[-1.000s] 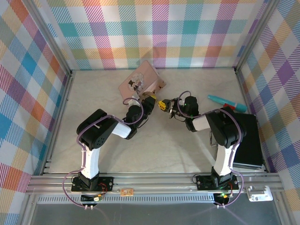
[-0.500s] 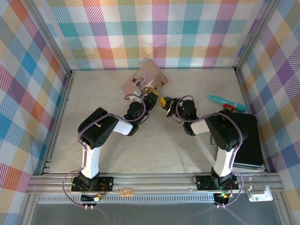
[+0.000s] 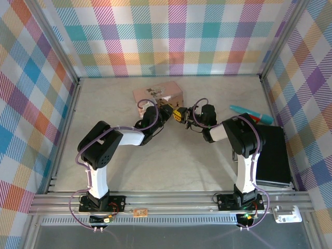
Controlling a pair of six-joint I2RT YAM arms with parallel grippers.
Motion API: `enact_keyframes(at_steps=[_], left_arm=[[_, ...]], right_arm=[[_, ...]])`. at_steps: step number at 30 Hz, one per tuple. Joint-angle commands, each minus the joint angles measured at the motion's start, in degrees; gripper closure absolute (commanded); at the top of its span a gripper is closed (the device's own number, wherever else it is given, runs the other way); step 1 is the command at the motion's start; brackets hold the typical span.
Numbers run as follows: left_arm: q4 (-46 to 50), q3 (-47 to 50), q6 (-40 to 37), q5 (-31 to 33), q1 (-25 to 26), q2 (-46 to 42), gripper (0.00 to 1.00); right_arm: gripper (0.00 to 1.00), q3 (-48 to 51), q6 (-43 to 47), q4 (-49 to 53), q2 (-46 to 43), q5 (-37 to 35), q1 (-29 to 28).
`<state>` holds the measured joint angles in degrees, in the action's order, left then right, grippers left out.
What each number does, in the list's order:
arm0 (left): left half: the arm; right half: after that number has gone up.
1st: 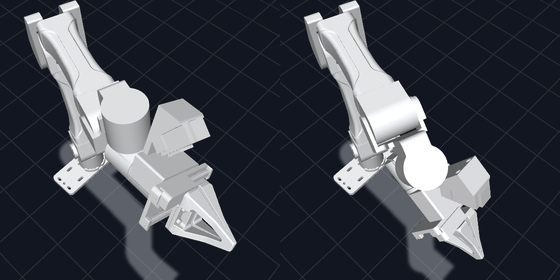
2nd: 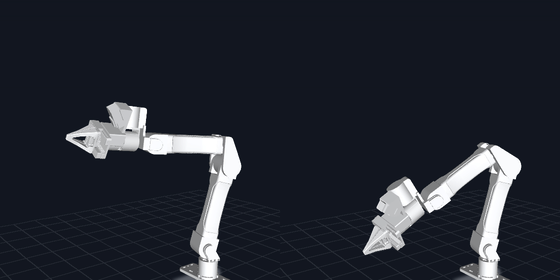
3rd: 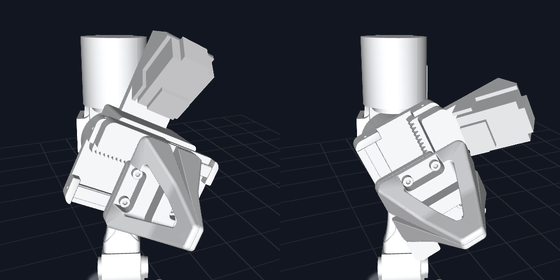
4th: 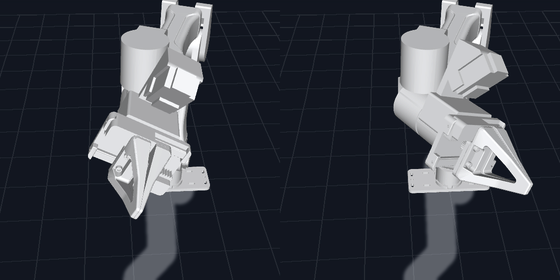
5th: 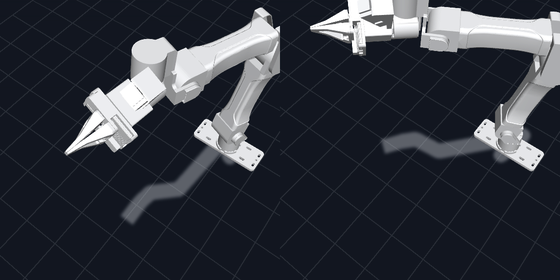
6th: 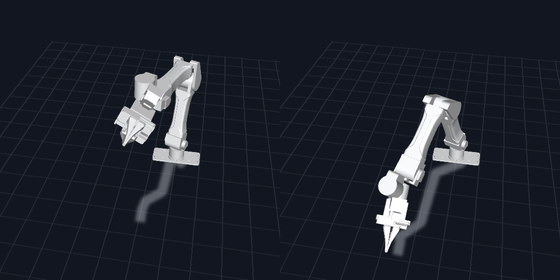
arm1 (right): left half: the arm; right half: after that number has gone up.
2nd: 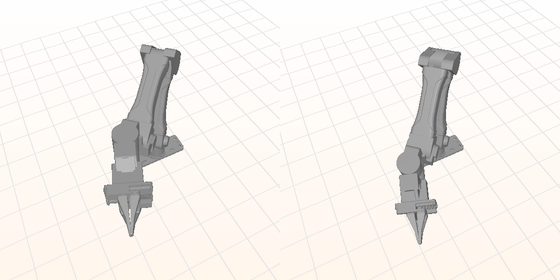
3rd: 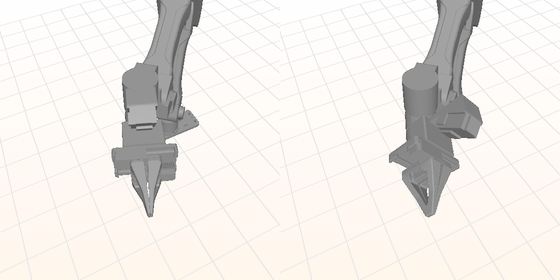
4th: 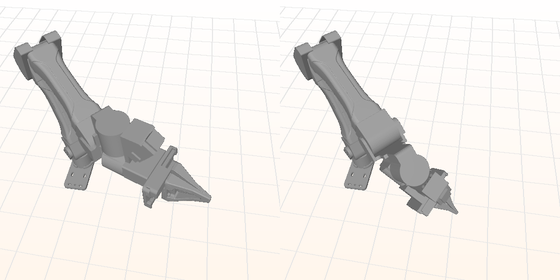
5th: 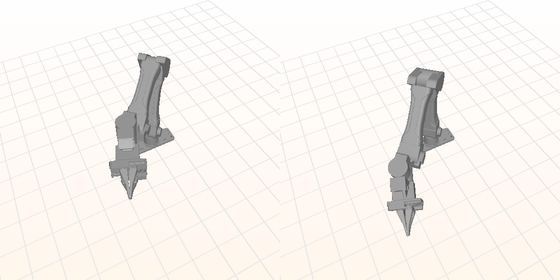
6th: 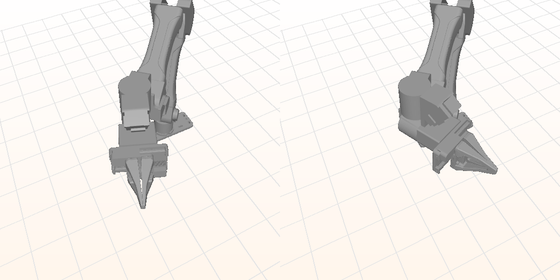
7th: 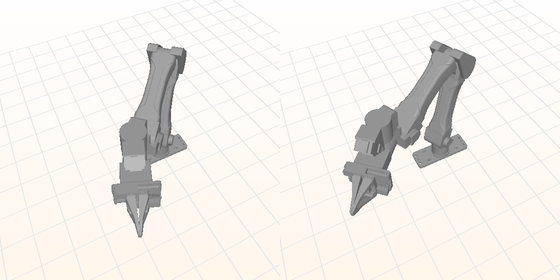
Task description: Unlock the padlock with the key
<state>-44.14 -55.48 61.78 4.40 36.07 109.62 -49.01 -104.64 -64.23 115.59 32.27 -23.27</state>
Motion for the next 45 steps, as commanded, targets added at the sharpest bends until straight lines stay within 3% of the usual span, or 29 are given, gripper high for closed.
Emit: enact_keyframes(at_steps=[1,6,10,12,14,16,19,25,27,30,35,38,45], left_arm=[[6.0,-3.0,-1.9,-8.6,3.3,-1.3,1.0],[5.0,-2.9,-0.3,-8.1,2.9,0.0,1.0],[7.6,-3.2,-2.5,-7.4,2.8,0.2,1.0],[9.3,-3.3,-4.0,-7.4,2.8,0.7,1.0],[9.9,-3.1,-4.9,-7.9,2.7,1.3,1.0],[12.4,-3.3,-6.8,-8.5,2.7,1.4,1.0],[15.1,-2.7,-9.0,-9.0,2.8,1.5,1.0],[18.1,-1.2,-10.5,-8.1,2.7,1.1,0.99],[19.6,-1.2,-11.1,-7.5,2.7,0.8,0.89],[18.6,-0.5,-10.3,-8.1,1.8,0.4,0.64],[17.9,2.4,-8.6,-8.1,-0.1,-3.6,0.41],[17.7,5.7,-8.1,-6.2,-0.6,-8.6,0.33],[20.3,11.9,-7.1,-2.2,-3.5,-18.6,0.27]], right_arm=[[0.81,-0.5,5.4,-6.0,0.7,2.1,-1.2],[0.64,2.5,7.9,-7.1,1.0,1.4,-0.9],[0.55,5.9,15.8,-1.8,-2.4,1.3,-0.1],[0.53,7.3,24.3,7.1,-6.7,1.5,0.3],[0.51,6.5,35.3,23.4,-12.3,2.3,0.8],[0.49,5.0,48.4,42.2,-19.1,-0.9,1.0],[0.47,1.8,61.2,60.9,-26.1,-6.6,1.1],[0.45,-5.6,74.3,80.9,-30.8,-11.2,0.7],[0.45,-7.0,77.3,83.9,-31.3,-13.6,0.2],[0.45,-7.9,80.2,85.3,-31.7,-15.6,0.1],[0.45,-8.5,83.7,85.1,-32.0,-18.2,-1.8],[0.44,-10.0,87.2,86.3,-31.0,-21.8,-4.8],[0.44,-14.0,94.9,85.2,-24.5,-28.2,-11.2]])
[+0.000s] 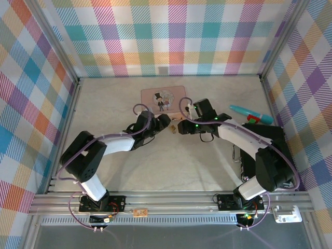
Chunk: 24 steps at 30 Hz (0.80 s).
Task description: Unlock the padlock with the key
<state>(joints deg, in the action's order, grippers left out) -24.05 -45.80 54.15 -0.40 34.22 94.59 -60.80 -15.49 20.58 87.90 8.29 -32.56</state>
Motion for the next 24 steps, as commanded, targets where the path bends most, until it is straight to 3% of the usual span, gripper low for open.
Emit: enact_keyframes(at_steps=[1,10,17,24], left_arm=[[0.2,2.9,0.8,2.6,-2.3,-4.6,0.27],[0.3,8.7,0.7,-0.1,-9.0,-11.9,0.27],[1.7,11.2,0.1,-0.5,-11.0,-14.4,0.26],[1.1,11.5,-0.1,-1.1,-12.5,-14.6,0.27]], right_arm=[[0.43,-3.2,6.8,0.3,4.3,-5.3,-2.8],[0.42,-17.6,17.1,6.7,21.5,-22.4,-10.7],[0.41,-22.4,19.3,7.4,28.1,-27.0,-11.6],[0.56,-23.7,19.5,7.8,31.3,-29.3,-11.7]])
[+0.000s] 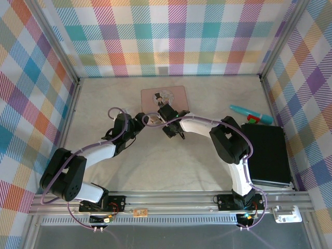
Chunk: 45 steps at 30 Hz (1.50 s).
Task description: Unlock the padlock with the key
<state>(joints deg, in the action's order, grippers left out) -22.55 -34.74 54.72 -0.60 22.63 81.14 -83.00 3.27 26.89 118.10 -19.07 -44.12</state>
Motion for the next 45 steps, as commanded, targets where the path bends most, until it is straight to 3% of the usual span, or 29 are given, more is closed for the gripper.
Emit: enact_keyframes(at_steps=[1,11,17,20,26,32,45], left_arm=[[-0.6,0.5,-0.7,-1.0,-1.2,-1.0,0.26],[-3.7,-0.1,-2.0,-4.0,-2.7,0.6,0.28],[-11.6,1.3,-4.5,-9.3,-2.7,2.5,0.37],[-14.5,0.8,-5.0,-12.5,-2.7,4.9,0.38],[-23.6,-0.1,-3.0,-17.9,-2.6,12.2,0.44],[-31.3,-0.5,0.4,-17.2,-1.6,17.6,0.48],[-27.9,-3.5,1.6,-14.6,1.1,21.6,0.52]], right_arm=[[0.57,-1.2,0.7,1.4,1.2,-2.0,-0.1],[0.68,2.1,7.0,-3.4,-0.2,0.2,0.5],[0.92,2.0,11.2,-4.5,-2.3,5.9,1.8],[0.97,1.6,13.9,-4.2,-3.9,10.2,2.3],[1.0,-1.6,20.5,-2.2,-4.1,18.5,3.7],[1.0,-3.9,26.3,-3.1,-2.5,23.2,4.2],[1.0,-11.1,26.8,2.1,2.6,27.9,4.8]])
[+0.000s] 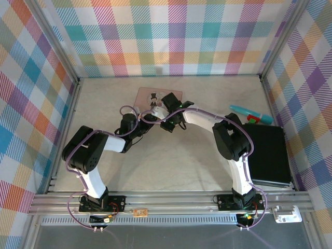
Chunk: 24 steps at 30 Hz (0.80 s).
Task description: Unlock the padlock with the key
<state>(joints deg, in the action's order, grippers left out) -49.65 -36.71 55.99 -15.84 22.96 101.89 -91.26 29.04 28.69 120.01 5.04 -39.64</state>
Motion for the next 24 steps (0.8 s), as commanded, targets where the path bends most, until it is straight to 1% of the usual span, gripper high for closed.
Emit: enact_keyframes(at_steps=[1,3,5,13,17,19,20,24], left_arm=[[-0.8,-1.6,0.5,0.7,0.9,1.0,0.52],[-0.4,-2.0,0.6,1.0,1.2,1.4,0.55],[0.2,-2.5,0.4,1.2,1.5,1.6,0.61],[0.5,-3.2,0.9,1.2,2.0,3.0,0.9],[0.4,-2.8,1.1,1.6,2.0,3.4,0.99],[0.4,-2.3,1.1,1.8,2.0,3.4,1.0],[0.4,-2.1,1.2,1.9,2.0,3.4,1.0],[0.4,-0.7,1.3,3.2,1.9,3.0,1.0]], right_arm=[[1.0,-3.3,0.7,0.7,1.2,4.3,0.3],[1.0,-3.9,-0.3,1.4,1.5,6.4,0.4],[1.0,-4.5,-1.2,2.3,1.8,8.5,0.6],[1.0,-4.8,-3.0,2.5,2.7,10.7,1.0],[1.0,-4.6,-3.8,2.1,2.6,11.1,1.0],[1.0,-4.1,-4.8,1.6,2.1,11.3,1.0],[0.97,-3.8,-5.6,1.3,1.7,11.2,1.0],[0.67,-1.1,-12.2,-1.1,-1.9,12.1,1.9]])
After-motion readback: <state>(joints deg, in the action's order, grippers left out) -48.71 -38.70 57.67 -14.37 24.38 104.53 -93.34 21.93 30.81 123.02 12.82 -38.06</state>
